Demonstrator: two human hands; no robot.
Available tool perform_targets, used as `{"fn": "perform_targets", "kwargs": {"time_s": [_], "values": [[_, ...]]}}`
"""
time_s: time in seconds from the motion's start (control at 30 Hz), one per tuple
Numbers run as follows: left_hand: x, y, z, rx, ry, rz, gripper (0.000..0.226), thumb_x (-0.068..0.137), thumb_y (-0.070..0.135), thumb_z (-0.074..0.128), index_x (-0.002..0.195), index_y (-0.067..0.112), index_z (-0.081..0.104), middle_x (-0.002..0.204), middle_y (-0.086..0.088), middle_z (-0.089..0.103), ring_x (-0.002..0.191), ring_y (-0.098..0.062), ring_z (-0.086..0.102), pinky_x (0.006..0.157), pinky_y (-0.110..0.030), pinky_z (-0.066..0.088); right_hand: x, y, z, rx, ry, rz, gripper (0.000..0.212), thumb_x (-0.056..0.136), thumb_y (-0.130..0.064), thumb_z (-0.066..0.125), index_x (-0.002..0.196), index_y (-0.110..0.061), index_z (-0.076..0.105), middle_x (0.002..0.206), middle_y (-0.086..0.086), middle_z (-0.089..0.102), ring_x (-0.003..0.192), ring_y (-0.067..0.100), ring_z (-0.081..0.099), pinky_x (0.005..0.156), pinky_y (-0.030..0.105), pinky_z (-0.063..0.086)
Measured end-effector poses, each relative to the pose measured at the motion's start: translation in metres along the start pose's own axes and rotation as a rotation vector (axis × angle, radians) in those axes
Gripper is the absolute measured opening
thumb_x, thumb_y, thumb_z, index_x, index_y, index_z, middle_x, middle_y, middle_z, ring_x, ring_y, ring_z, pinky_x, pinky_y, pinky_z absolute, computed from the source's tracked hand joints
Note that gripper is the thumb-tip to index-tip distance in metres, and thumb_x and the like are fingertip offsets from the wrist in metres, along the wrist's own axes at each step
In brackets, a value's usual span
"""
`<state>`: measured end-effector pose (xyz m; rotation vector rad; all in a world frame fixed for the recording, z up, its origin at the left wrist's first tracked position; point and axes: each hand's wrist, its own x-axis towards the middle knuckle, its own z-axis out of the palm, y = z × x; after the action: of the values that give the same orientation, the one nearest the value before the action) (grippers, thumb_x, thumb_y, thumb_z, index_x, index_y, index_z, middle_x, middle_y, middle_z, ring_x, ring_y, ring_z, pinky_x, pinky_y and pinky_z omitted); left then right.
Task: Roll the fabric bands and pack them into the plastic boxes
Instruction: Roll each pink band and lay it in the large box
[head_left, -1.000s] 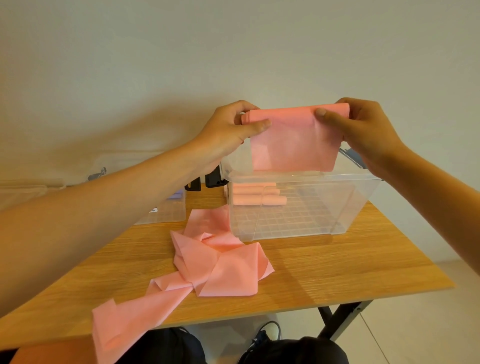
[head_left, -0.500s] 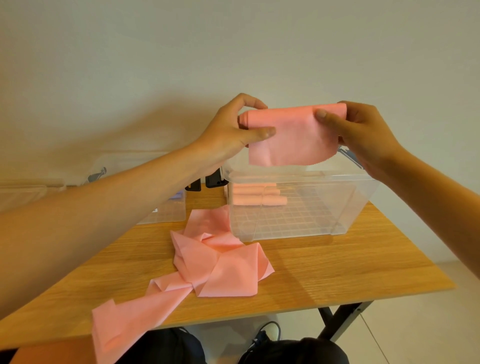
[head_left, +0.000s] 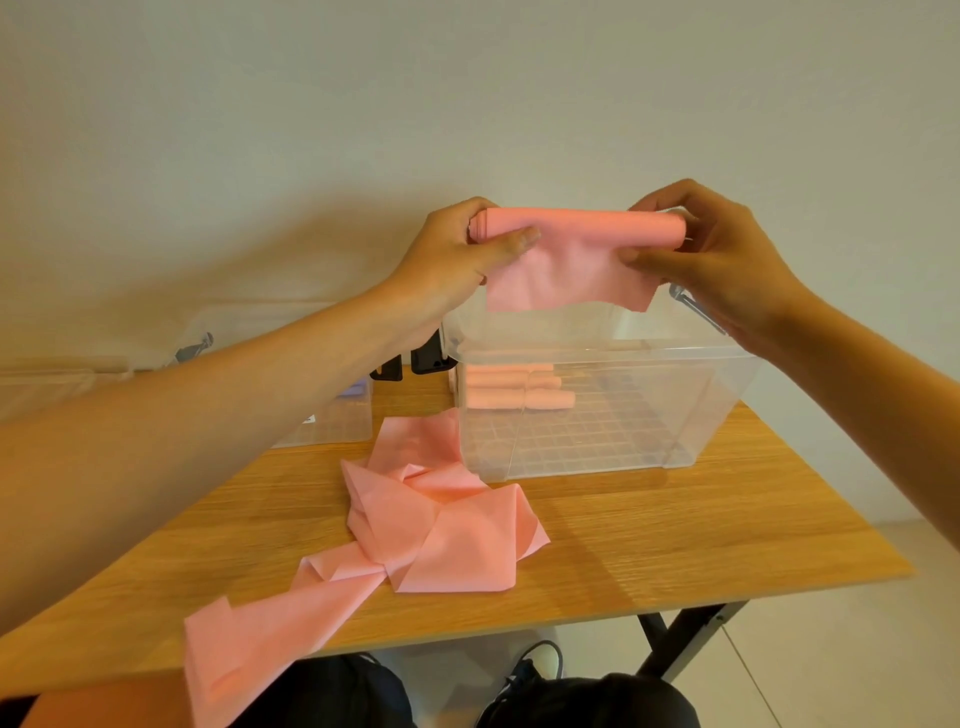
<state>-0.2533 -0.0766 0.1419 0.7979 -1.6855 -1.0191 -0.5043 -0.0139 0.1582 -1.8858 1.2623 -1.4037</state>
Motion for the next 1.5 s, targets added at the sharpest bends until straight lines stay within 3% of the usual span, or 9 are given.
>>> {"fn": "perform_targets", "kwargs": {"time_s": [0.2,0.33,0.43,0.57,0.67,0.87,1.07,1.23,1.5], "values": [[0.0,0.001,-0.004,0.007,-0.045,0.012,0.028,0.08,0.016,0.084,0.102,0.016,0.066,0.09,0.004,0.064,0.082,-0.007,0.061,0.07,-0.019,0.048,0.0,0.005,-0.001,-0.029,0.021,0.007,0.028,0.092,-0.011,0.073,0.113,0.005,0.063,0.097,0.011,0.069,0.085,0.018,0.068,0.07,0.031,0.056],[-0.001,0.004,-0.003,0.116,-0.03,0.075,0.027,0.081,0.014,0.084,0.101,0.01,0.066,0.082,0.008,0.059,0.065,0.005,0.055,0.055,-0.01,0.041,0.001,0.006,0.0,0.003,0.027,0.039,0.029,0.094,-0.019,0.073,0.113,0.002,0.066,0.1,0.012,0.069,0.089,0.02,0.067,0.076,0.036,0.055],[-0.001,0.002,-0.004,0.151,-0.033,0.13,0.024,0.082,0.013,0.082,0.098,0.012,0.065,0.085,0.007,0.062,0.066,0.006,0.054,0.057,-0.009,0.039,0.001,0.004,0.002,0.051,0.033,0.073,0.03,0.094,-0.022,0.073,0.115,-0.001,0.069,0.105,0.011,0.071,0.093,0.019,0.067,0.081,0.038,0.054],[-0.002,0.002,-0.001,0.152,-0.031,0.117,0.015,0.087,0.015,0.078,0.094,0.01,0.065,0.072,0.012,0.057,0.057,0.008,0.049,0.05,-0.007,0.034,0.0,0.0,0.005,0.129,0.048,0.068,0.033,0.093,-0.016,0.073,0.124,-0.014,0.06,0.095,0.007,0.067,0.079,0.013,0.063,0.065,0.023,0.051],[-0.001,0.001,-0.002,0.15,-0.017,0.072,0.01,0.09,0.02,0.075,0.09,0.013,0.067,0.059,0.019,0.054,0.052,0.007,0.047,0.046,-0.008,0.032,-0.001,-0.002,0.004,0.12,-0.001,0.042,0.04,0.084,-0.017,0.078,0.119,-0.016,0.059,0.098,0.008,0.065,0.078,0.015,0.061,0.062,0.024,0.052],[-0.002,0.002,-0.004,0.131,-0.068,0.044,0.028,0.086,0.022,0.079,0.11,0.015,0.066,0.096,0.006,0.065,0.07,0.004,0.057,0.052,-0.008,0.039,0.001,0.003,0.002,0.001,0.038,0.011,0.038,0.087,-0.022,0.078,0.115,-0.003,0.062,0.101,0.002,0.068,0.089,0.015,0.066,0.069,0.031,0.058],[-0.001,0.004,-0.005,0.183,-0.055,0.062,0.014,0.09,0.022,0.075,0.1,0.017,0.067,0.083,0.009,0.06,0.066,0.009,0.055,0.061,-0.008,0.041,0.002,0.003,0.004,-0.025,0.049,0.047,0.043,0.094,-0.032,0.07,0.115,0.006,0.063,0.095,0.009,0.064,0.078,0.017,0.064,0.071,0.032,0.059],[0.001,0.003,-0.005,0.19,-0.048,0.065,0.009,0.094,0.025,0.071,0.096,0.017,0.067,0.083,0.006,0.067,0.073,0.003,0.064,0.065,-0.011,0.044,0.001,0.0,0.004,-0.018,0.016,0.041,0.038,0.088,-0.023,0.079,0.118,-0.005,0.063,0.108,0.01,0.064,0.084,0.018,0.065,0.07,0.029,0.059],[0.004,0.0,-0.006,0.162,-0.093,0.046,0.016,0.085,0.021,0.081,0.095,0.017,0.068,0.088,0.005,0.07,0.068,0.003,0.058,0.061,-0.012,0.044,0.005,0.008,0.006,-0.031,0.057,0.084,0.038,0.096,-0.03,0.07,0.111,0.006,0.068,0.085,0.014,0.065,0.074,0.017,0.064,0.072,0.033,0.057]]}}
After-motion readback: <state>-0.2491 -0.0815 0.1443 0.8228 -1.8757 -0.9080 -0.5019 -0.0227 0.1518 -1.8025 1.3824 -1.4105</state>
